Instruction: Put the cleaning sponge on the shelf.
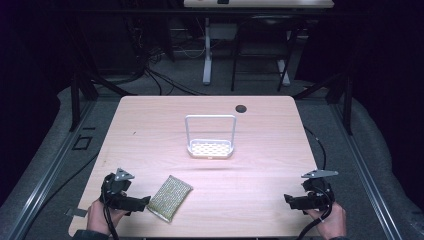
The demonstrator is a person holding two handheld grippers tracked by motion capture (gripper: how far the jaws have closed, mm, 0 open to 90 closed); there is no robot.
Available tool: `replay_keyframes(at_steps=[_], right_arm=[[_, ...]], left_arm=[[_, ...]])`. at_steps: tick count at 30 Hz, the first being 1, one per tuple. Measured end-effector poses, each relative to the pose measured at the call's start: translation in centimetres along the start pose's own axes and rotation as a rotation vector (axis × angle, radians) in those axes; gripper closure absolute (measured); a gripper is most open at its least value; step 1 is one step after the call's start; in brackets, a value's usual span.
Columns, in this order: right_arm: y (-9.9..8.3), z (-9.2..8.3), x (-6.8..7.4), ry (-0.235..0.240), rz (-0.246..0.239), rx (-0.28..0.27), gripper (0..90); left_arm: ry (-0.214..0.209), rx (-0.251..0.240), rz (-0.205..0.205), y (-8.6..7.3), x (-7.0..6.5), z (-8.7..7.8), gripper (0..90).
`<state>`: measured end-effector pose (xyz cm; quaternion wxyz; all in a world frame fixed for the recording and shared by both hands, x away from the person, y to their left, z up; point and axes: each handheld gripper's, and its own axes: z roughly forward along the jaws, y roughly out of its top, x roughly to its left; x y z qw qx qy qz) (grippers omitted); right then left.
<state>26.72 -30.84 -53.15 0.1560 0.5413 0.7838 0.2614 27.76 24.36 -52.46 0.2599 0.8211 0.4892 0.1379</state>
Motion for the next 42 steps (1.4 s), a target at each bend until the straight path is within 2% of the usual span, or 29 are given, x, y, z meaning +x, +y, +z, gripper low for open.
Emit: replay_keyframes(at_steps=[5,7,9,10,13,15,16,22,25,26,27,30,34,38,42], right_arm=[[0.1,0.2,0.1,0.004,-0.015,0.009,5.6],[0.1,0.2,0.1,0.004,-0.011,0.009,6.0],[0.0,0.2,0.0,0.006,-0.008,0.010,6.1],[0.0,0.3,-0.1,0.007,-0.011,0.011,6.5],[0.0,0.3,0.0,0.007,-0.010,0.013,6.9],[0.1,0.4,0.0,0.018,-0.017,0.018,7.1],[0.1,0.5,0.1,0.024,-0.018,0.022,7.2],[0.2,0.8,0.4,0.036,-0.026,0.034,7.3],[0.2,0.8,0.3,0.030,-0.026,0.027,8.0],[0.1,0.7,0.2,0.031,-0.024,0.018,8.2],[0.1,0.7,0.2,0.031,-0.024,0.018,8.2],[0.0,0.6,0.0,0.030,-0.019,0.017,8.1],[0.1,0.7,0.2,0.034,-0.031,0.023,8.2],[0.1,0.7,0.3,0.037,-0.041,0.021,8.2],[0.1,0.6,0.2,0.043,-0.046,0.028,8.5]], left_arm=[[-0.014,0.007,-0.008,0.4,-0.8,0.2,0.0],[-0.010,0.013,0.007,0.5,-1.0,0.4,0.0],[-0.004,0.002,0.012,0.6,-1.2,0.4,0.0],[-0.007,-0.015,0.001,0.9,-1.5,0.3,0.0],[-0.011,-0.025,0.000,1.2,-1.8,0.3,0.0],[-0.004,-0.024,-0.010,1.5,-2.2,0.7,0.0],[0.003,-0.028,-0.003,1.8,-2.5,1.0,0.0],[-0.026,-0.011,0.006,2.4,-3.5,1.9,0.0],[-0.041,-0.005,0.017,2.6,-4.3,2.4,0.0],[-0.057,0.002,0.026,2.8,-5.0,2.8,0.0],[-0.057,0.002,0.026,2.8,-5.0,2.8,0.0],[-0.045,0.027,0.073,3.1,-6.4,3.7,0.0],[-0.026,0.070,0.118,3.2,-7.6,5.0,0.0],[-0.027,0.098,0.143,3.1,-7.9,5.6,0.0],[-0.031,0.121,0.141,3.0,-7.8,5.9,0.0]])
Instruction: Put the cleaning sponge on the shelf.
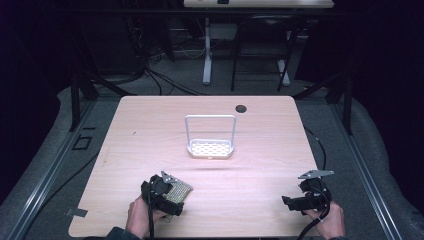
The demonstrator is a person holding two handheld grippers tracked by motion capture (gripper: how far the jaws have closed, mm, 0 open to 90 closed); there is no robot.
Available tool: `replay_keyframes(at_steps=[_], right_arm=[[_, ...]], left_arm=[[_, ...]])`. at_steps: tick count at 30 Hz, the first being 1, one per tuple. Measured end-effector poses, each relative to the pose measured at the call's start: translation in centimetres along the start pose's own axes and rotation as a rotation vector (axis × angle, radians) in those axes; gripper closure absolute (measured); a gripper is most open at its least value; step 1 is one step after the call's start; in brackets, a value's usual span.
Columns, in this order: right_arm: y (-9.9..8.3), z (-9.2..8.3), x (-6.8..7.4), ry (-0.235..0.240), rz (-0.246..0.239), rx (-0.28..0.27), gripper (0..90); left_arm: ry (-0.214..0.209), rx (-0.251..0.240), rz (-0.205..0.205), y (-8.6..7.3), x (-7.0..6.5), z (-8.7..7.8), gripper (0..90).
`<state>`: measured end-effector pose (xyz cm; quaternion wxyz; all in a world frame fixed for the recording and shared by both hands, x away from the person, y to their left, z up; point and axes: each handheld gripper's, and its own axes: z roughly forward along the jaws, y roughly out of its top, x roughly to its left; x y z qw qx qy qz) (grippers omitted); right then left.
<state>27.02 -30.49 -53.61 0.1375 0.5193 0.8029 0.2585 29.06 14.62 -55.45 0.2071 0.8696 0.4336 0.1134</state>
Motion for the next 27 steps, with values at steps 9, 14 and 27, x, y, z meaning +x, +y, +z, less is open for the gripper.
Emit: replay_keyframes(at_steps=[9,14,27], right_arm=[[0.04,0.14,0.06,0.005,-0.004,-0.006,8.5],[0.01,0.22,0.02,0.005,-0.003,-0.002,8.6],[-0.03,0.29,-0.02,0.007,-0.004,0.003,8.9]], left_arm=[[-0.016,0.009,-0.028,-0.15,0.42,0.33,7.0],[-0.015,0.013,-0.028,-0.14,0.38,0.42,7.6],[-0.001,0.031,-0.014,-0.16,0.07,0.57,12.2]])
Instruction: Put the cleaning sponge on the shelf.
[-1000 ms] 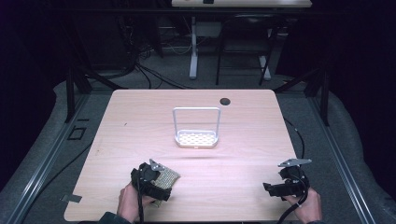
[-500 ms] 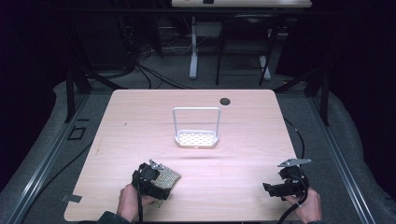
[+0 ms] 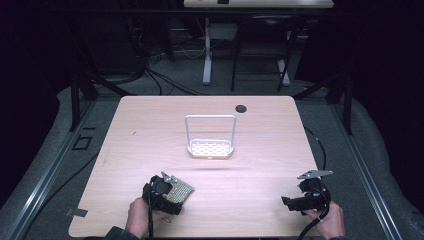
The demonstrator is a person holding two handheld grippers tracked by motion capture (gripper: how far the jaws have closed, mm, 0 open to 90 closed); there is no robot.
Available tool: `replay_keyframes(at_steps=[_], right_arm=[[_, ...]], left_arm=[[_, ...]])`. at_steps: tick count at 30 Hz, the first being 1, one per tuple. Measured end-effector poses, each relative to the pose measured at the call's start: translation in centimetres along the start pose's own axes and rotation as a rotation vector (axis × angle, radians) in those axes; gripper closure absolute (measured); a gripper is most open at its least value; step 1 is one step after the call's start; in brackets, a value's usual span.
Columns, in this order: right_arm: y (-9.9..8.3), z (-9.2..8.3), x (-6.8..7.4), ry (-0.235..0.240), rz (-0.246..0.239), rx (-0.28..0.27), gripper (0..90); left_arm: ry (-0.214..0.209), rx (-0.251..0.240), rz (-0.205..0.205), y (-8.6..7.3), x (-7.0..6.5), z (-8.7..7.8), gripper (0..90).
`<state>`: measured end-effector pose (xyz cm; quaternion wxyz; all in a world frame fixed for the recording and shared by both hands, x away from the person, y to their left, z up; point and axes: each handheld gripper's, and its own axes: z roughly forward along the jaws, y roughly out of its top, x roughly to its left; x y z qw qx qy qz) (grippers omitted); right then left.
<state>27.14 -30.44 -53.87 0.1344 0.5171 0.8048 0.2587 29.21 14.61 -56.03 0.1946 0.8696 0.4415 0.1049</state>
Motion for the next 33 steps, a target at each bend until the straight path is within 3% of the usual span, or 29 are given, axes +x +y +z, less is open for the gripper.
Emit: replay_keyframes(at_steps=[13,25,33], right_arm=[[0.01,-0.04,0.06,0.001,-0.008,0.001,9.4],[-0.01,-0.04,0.02,0.005,-0.012,0.003,10.0],[-0.01,-0.12,-0.04,0.002,-0.017,0.009,10.7]], left_arm=[[-0.009,-0.003,-0.001,-0.10,0.24,-0.27,23.4],[0.012,-0.032,0.010,-0.25,0.38,-0.59,45.3],[0.010,-0.042,0.029,-0.20,0.29,-0.70,54.5]])
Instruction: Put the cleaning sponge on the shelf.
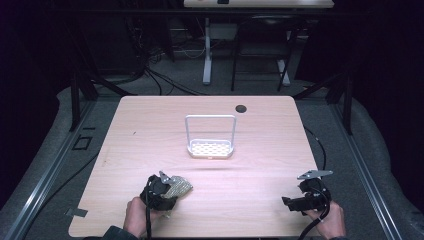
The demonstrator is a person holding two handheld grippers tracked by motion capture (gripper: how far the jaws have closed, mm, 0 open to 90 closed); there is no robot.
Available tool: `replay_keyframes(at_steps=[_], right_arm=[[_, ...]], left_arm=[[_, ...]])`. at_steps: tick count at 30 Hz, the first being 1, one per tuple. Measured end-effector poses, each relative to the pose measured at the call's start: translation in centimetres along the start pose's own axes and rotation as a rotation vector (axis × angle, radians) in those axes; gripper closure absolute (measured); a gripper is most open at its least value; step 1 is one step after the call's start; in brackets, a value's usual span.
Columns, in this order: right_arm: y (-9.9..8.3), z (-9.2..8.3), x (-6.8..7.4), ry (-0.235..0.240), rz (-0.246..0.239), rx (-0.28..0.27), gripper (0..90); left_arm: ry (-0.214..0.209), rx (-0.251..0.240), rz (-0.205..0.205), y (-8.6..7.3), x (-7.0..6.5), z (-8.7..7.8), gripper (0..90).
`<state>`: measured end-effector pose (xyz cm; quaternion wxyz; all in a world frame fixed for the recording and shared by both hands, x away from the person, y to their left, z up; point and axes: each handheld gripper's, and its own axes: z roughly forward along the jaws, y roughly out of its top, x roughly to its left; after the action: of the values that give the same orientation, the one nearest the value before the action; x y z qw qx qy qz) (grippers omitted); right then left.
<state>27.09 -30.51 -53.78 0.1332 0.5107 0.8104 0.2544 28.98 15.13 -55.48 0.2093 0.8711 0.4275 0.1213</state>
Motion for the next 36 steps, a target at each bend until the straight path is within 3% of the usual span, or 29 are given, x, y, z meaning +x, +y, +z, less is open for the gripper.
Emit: replay_keyframes(at_steps=[11,22,36], right_arm=[[0.0,0.0,0.0,-0.006,-0.003,-0.013,10.8],[0.1,0.0,-0.1,-0.007,-0.005,-0.003,11.0],[0.2,0.1,-0.1,-0.009,-0.001,-0.003,11.1]], left_arm=[[-0.031,-0.028,0.025,0.3,-0.1,-0.6,55.7],[-0.045,-0.076,-0.005,1.0,1.0,-1.6,55.7],[-0.060,-0.113,0.012,2.7,0.9,-1.4,55.4]])
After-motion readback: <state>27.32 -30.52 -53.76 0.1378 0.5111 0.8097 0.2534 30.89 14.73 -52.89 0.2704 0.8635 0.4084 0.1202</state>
